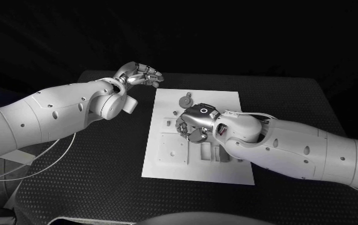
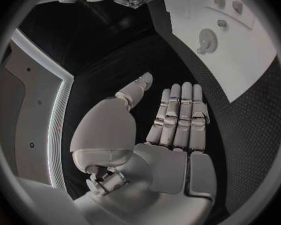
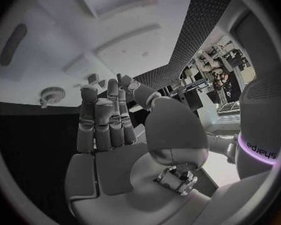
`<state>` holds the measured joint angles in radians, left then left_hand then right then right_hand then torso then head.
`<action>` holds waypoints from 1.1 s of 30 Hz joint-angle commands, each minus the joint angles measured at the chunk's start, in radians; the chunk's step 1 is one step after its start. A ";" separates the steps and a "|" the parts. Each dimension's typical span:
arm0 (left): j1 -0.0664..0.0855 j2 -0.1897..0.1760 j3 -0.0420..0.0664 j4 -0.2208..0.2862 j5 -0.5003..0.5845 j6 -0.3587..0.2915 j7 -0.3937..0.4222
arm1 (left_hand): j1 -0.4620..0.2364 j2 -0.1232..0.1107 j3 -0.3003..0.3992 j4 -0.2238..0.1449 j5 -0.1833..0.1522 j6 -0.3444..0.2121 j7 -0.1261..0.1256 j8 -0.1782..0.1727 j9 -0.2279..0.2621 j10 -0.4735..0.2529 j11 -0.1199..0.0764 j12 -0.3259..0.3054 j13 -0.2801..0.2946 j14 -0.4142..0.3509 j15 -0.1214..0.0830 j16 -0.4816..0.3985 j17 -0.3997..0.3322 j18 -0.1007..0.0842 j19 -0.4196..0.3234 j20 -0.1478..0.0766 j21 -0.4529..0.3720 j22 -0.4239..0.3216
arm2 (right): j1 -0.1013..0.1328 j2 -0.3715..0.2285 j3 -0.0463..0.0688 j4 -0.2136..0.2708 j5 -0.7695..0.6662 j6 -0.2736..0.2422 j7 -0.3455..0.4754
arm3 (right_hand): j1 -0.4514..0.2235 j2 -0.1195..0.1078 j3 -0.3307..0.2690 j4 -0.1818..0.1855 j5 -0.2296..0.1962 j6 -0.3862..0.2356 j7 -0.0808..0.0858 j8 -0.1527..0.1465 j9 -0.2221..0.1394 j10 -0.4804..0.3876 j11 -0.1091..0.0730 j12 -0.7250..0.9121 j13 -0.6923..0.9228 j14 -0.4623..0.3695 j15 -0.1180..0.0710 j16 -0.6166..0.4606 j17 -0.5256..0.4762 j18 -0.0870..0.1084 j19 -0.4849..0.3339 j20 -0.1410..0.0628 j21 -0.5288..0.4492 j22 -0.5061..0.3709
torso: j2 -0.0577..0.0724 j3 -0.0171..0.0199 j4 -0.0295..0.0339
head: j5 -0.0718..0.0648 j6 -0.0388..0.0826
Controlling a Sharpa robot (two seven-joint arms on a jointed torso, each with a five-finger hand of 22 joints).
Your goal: Assemble the parts on the task board
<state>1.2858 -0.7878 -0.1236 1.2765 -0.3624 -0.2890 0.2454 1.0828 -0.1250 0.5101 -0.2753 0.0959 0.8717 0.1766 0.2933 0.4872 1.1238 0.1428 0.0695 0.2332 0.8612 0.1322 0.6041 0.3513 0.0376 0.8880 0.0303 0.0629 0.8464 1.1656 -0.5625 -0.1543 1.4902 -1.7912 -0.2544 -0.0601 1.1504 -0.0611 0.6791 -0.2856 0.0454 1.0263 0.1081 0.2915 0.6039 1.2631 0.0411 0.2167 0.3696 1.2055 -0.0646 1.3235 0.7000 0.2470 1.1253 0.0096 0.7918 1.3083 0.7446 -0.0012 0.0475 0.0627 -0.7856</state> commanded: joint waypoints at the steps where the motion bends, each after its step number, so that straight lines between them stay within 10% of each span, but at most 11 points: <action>1: 0.003 0.003 0.001 -0.001 0.006 -0.008 0.003 | -0.001 -0.013 -0.003 0.001 -0.004 -0.006 0.001 0.003 -0.002 -0.008 0.001 0.000 -0.001 -0.006 -0.001 -0.004 0.001 -0.011 -0.006 0.000 0.002 -0.002 | -0.009 0.008 -0.006 -0.008 -0.024 0.037 0.002 | -0.003 0.008 0.006 -0.003 0.005 0.009 0.006 0.002 0.002 0.005 -0.001 -0.004 -0.002 -0.001 -0.006 -0.006 -0.001 0.015 0.000 -0.004 0.000 0.012 | 0.001 0.0001 0.0014 | 0.006 -0.006; 33: 0.005 0.006 0.001 0.002 0.006 -0.003 0.000 | 0.000 -0.015 -0.003 0.004 -0.005 -0.008 0.002 0.003 -0.003 -0.012 0.002 -0.001 -0.003 -0.010 0.002 -0.012 0.009 -0.010 -0.012 0.003 0.003 -0.008 | -0.043 0.039 -0.015 -0.055 -0.037 0.050 0.009 | -0.004 0.010 0.005 -0.004 0.005 0.008 0.006 0.002 0.002 0.006 -0.001 -0.007 -0.003 -0.001 -0.006 -0.007 0.000 0.015 0.000 -0.004 -0.001 0.012 | 0.000 0.0023 -0.0019 | 0.028 -0.029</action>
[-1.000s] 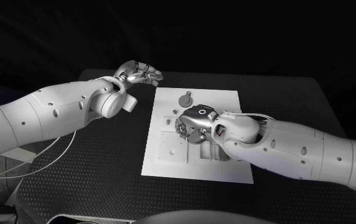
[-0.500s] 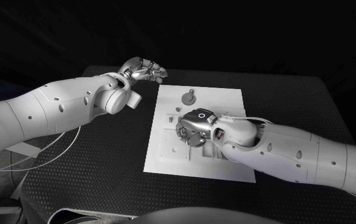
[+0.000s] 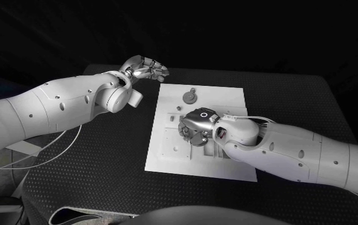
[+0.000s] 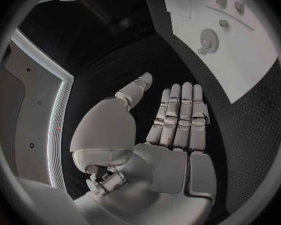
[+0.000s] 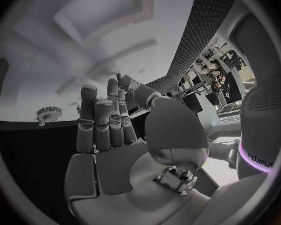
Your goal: Assemble the parts on the task board
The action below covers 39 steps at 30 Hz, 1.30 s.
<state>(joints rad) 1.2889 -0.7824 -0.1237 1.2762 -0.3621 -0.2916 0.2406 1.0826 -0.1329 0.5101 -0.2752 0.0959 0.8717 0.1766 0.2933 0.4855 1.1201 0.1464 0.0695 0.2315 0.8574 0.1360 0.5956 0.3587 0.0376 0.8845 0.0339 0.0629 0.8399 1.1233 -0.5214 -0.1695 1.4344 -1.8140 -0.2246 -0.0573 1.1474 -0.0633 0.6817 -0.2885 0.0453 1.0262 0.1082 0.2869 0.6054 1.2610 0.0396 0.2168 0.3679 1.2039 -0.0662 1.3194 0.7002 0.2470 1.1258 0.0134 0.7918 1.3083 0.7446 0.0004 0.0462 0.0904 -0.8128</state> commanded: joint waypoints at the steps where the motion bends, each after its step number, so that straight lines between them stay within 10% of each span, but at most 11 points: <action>1: 0.002 0.000 0.001 0.003 0.005 -0.001 0.005 | 0.000 -0.007 -0.003 0.004 -0.005 -0.008 0.002 0.003 -0.001 -0.008 -0.001 -0.001 -0.002 -0.006 -0.002 -0.004 0.002 -0.010 -0.009 0.000 0.003 -0.002 | -0.001 -0.004 0.000 0.001 -0.014 0.021 0.007 | -0.001 0.013 0.002 -0.001 0.005 0.009 0.005 0.006 0.001 0.009 0.000 -0.007 -0.002 0.001 -0.004 -0.003 0.000 0.015 -0.001 -0.008 -0.001 0.012 | 0.000 0.0008 -0.0004 | 0.000 -0.002; 39: 0.003 -0.001 0.001 0.004 0.005 0.006 0.000 | 0.000 -0.008 -0.004 0.006 -0.006 -0.011 0.003 0.003 -0.002 -0.012 0.000 -0.001 -0.004 -0.008 -0.001 -0.009 0.009 -0.009 -0.011 0.001 0.004 -0.006 | -0.001 -0.002 -0.002 0.002 -0.006 0.052 0.004 | -0.002 0.014 0.001 -0.001 0.005 0.009 0.005 0.007 0.002 0.011 0.000 -0.009 -0.003 0.001 -0.005 -0.004 0.000 0.015 0.000 -0.008 -0.002 0.012 | 0.000 0.0004 -0.0002 | -0.001 -0.020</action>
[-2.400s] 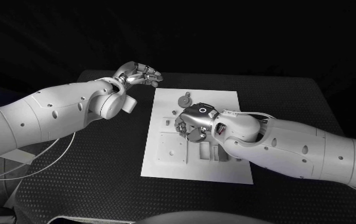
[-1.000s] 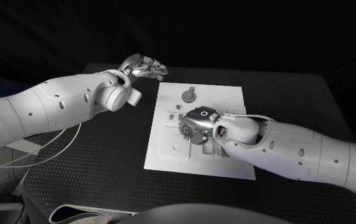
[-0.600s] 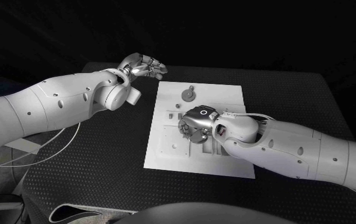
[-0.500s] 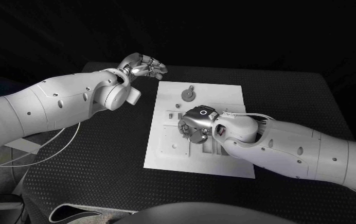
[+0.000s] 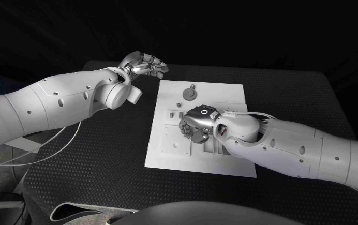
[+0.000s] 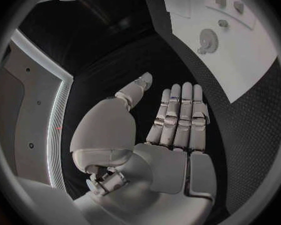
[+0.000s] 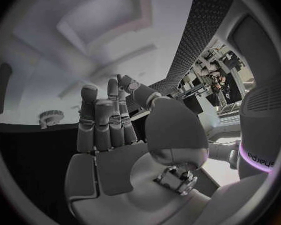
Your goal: Assemble the parts on the task board
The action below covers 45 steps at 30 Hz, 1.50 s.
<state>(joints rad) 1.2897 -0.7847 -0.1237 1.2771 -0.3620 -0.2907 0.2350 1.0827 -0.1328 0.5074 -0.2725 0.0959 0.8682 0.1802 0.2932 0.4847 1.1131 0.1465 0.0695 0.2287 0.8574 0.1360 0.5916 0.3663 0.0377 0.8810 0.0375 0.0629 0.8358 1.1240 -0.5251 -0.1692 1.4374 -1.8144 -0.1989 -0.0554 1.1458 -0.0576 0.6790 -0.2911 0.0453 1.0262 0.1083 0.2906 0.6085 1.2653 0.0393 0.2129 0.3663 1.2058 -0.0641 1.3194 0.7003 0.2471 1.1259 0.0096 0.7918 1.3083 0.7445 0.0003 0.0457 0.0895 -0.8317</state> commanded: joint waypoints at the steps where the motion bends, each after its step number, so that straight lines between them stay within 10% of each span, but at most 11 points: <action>1: 0.002 0.001 0.001 0.003 0.005 0.006 0.006 | 0.000 -0.008 -0.002 0.004 -0.007 -0.007 -0.001 0.003 -0.001 -0.005 0.000 -0.001 -0.001 -0.008 -0.001 -0.005 0.001 -0.009 -0.008 -0.002 0.004 -0.002 | -0.002 0.003 -0.002 -0.002 -0.007 0.028 0.001 | -0.001 0.008 0.004 0.001 0.005 0.009 0.005 0.003 -0.001 0.007 0.000 -0.005 -0.001 -0.001 -0.007 -0.004 0.000 0.015 0.000 -0.005 -0.002 0.012 | 0.000 0.0004 0.0003 | -0.001 -0.001; 11: 0.003 0.001 0.001 0.004 0.005 0.008 0.003 | 0.000 -0.008 -0.002 0.004 -0.007 -0.007 -0.001 0.003 -0.001 -0.005 0.000 -0.001 -0.001 -0.008 0.000 -0.006 0.002 -0.009 -0.008 -0.002 0.004 -0.002 | -0.002 0.018 -0.019 -0.022 0.001 0.028 -0.006 | -0.005 0.001 0.001 0.001 0.005 -0.004 0.010 -0.004 -0.003 -0.004 0.006 -0.017 -0.007 -0.006 -0.002 -0.008 0.000 0.015 -0.005 -0.003 -0.006 0.012 | 0.000 -0.0005 0.0015 | 0.000 -0.002; 16: 0.004 0.001 0.001 0.004 0.005 0.009 0.001 | 0.000 -0.008 -0.002 0.004 -0.007 -0.007 -0.001 0.003 -0.001 -0.005 0.000 -0.001 -0.001 -0.009 0.000 -0.007 0.003 -0.009 -0.008 -0.002 0.004 -0.003 | -0.002 0.022 -0.027 -0.030 0.016 0.024 -0.003 | -0.019 -0.040 -0.010 0.005 0.005 -0.046 0.027 -0.029 -0.013 -0.043 0.024 -0.045 -0.020 -0.017 0.016 -0.008 0.004 0.015 -0.013 0.003 -0.011 0.013 | 0.000 -0.0006 0.0009 | 0.001 -0.004; 30: 0.004 0.000 0.000 0.005 0.005 0.013 -0.001 | 0.001 -0.010 -0.003 0.004 -0.008 -0.010 0.000 0.003 -0.002 -0.009 0.002 -0.002 -0.003 -0.012 0.001 -0.011 0.007 -0.009 -0.012 -0.001 0.003 -0.006 | -0.002 0.014 -0.027 -0.030 0.042 -0.031 0.001 | -0.036 -0.107 -0.026 0.014 0.005 -0.147 0.072 -0.082 -0.041 -0.109 0.054 -0.089 -0.042 -0.035 0.045 -0.003 0.011 0.015 -0.019 0.009 -0.017 0.014 | 0.000 0.0015 -0.0007 | -0.001 -0.003; 45: 0.004 -0.006 0.000 0.001 0.005 0.015 0.000 | 0.001 -0.011 -0.003 0.004 -0.008 -0.010 0.000 0.003 -0.003 -0.012 0.003 -0.002 -0.004 -0.014 0.002 -0.014 0.009 -0.009 -0.014 0.000 0.003 -0.008 | 0.035 -0.105 -0.016 0.075 0.056 -0.092 -0.009 | -0.039 -0.142 -0.024 0.029 0.005 -0.162 0.074 -0.085 -0.049 -0.127 0.065 -0.099 -0.050 -0.040 0.055 -0.001 0.012 0.015 -0.019 0.012 -0.019 0.015 | -0.001 0.0019 -0.0040 | -0.021 0.022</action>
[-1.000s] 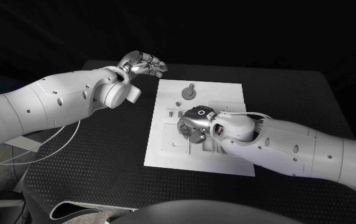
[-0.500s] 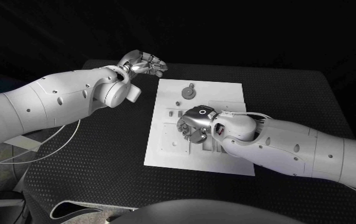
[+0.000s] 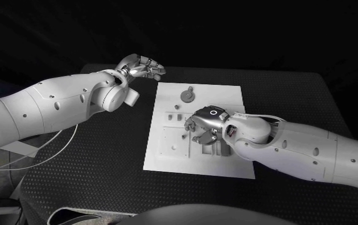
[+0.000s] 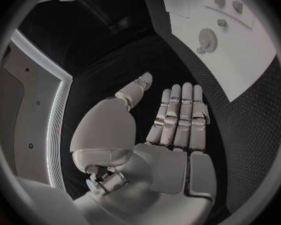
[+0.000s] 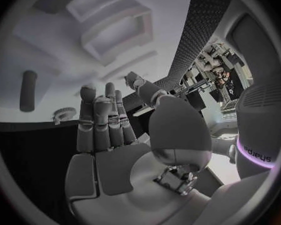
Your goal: Assemble the parts on the task board
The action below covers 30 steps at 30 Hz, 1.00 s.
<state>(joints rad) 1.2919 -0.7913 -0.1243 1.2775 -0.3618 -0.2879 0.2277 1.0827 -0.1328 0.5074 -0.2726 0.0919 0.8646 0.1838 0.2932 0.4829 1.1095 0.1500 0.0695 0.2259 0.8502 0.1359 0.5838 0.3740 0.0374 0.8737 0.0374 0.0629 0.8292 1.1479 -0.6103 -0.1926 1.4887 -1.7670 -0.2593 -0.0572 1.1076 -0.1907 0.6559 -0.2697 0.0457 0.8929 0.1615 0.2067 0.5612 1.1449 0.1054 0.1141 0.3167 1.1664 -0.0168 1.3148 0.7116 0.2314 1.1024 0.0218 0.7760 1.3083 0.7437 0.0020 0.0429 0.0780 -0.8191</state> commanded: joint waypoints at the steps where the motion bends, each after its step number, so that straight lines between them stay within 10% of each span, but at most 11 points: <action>1: 0.002 0.001 0.000 0.000 0.005 0.013 0.008 | 0.001 -0.011 -0.003 0.004 -0.005 -0.007 -0.003 0.003 -0.001 -0.008 -0.001 -0.002 -0.001 -0.007 0.003 -0.007 0.002 -0.009 -0.007 0.000 0.003 -0.001 | 0.013 -0.031 0.016 0.033 0.011 -0.035 -0.008 | -0.001 -0.009 -0.001 0.009 0.004 -0.028 0.021 -0.001 -0.001 -0.007 -0.002 0.000 0.000 0.000 0.008 0.004 0.001 0.030 0.005 -0.001 -0.003 0.015 | -0.001 -0.0002 -0.0004 | -0.012 0.011; 10: 0.002 0.000 0.000 -0.001 0.005 0.015 0.012 | 0.002 -0.011 -0.003 0.004 -0.005 -0.007 -0.003 0.003 -0.001 -0.009 0.000 -0.002 -0.001 -0.007 0.003 -0.007 0.003 -0.009 -0.007 0.001 0.004 -0.001 | 0.048 -0.154 0.092 0.110 0.060 -0.057 -0.014 | -0.001 -0.027 0.003 0.025 0.004 -0.028 0.020 0.003 -0.003 -0.005 -0.003 0.001 -0.001 0.005 0.007 0.006 0.000 0.030 0.011 -0.003 -0.001 0.015 | -0.001 0.0001 -0.0007 | -0.034 0.034; 20: 0.002 0.000 0.000 -0.004 0.005 0.016 0.013 | 0.002 -0.011 -0.003 0.004 -0.005 -0.007 -0.003 0.003 -0.001 -0.009 0.000 -0.002 -0.002 -0.007 0.003 -0.008 0.004 -0.009 -0.008 0.001 0.004 -0.002 | 0.060 -0.226 0.097 0.103 0.042 0.018 -0.020 | -0.032 -0.102 -0.002 0.085 0.004 -0.070 -0.002 -0.010 -0.017 -0.095 0.031 -0.047 -0.032 -0.023 0.040 -0.004 -0.004 0.029 -0.016 0.006 -0.017 0.014 | 0.001 0.0000 0.0024 | -0.039 0.037; 30: 0.002 0.001 0.000 -0.011 0.005 0.024 0.012 | 0.001 -0.011 -0.004 0.005 -0.005 -0.007 -0.003 0.003 -0.001 -0.011 0.000 -0.002 -0.002 -0.007 0.003 -0.009 0.006 -0.009 -0.008 0.001 0.004 -0.003 | 0.056 -0.208 0.089 0.068 0.015 0.096 -0.031 | -0.046 -0.107 -0.027 0.084 0.004 -0.129 -0.040 -0.026 -0.031 -0.170 0.055 -0.046 -0.064 -0.057 0.064 0.011 0.001 0.030 -0.042 0.020 -0.023 0.018 | 0.001 -0.0006 0.0016 | -0.043 0.035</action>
<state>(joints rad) 1.2919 -0.7922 -0.1252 1.2661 -0.3617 -0.2790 0.2291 1.0827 -0.1328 0.5048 -0.2699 0.0920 0.8620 0.1812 0.2932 0.4831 1.1059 0.1536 0.0695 0.2252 0.8468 0.1393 0.5800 0.3784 0.0374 0.8737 0.0375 0.0629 0.8273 1.2050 -0.8220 -0.1030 1.5653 -1.7278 -0.2192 -0.0780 1.0686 -0.2929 0.6334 -0.1848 0.0457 0.7690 0.1213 0.1834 0.5305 0.9891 0.1459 0.0655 0.2531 1.1157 0.0470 1.3204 0.7119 0.2300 1.0664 0.0433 0.7568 1.3083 0.7447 0.0017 0.0452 0.0353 -0.7850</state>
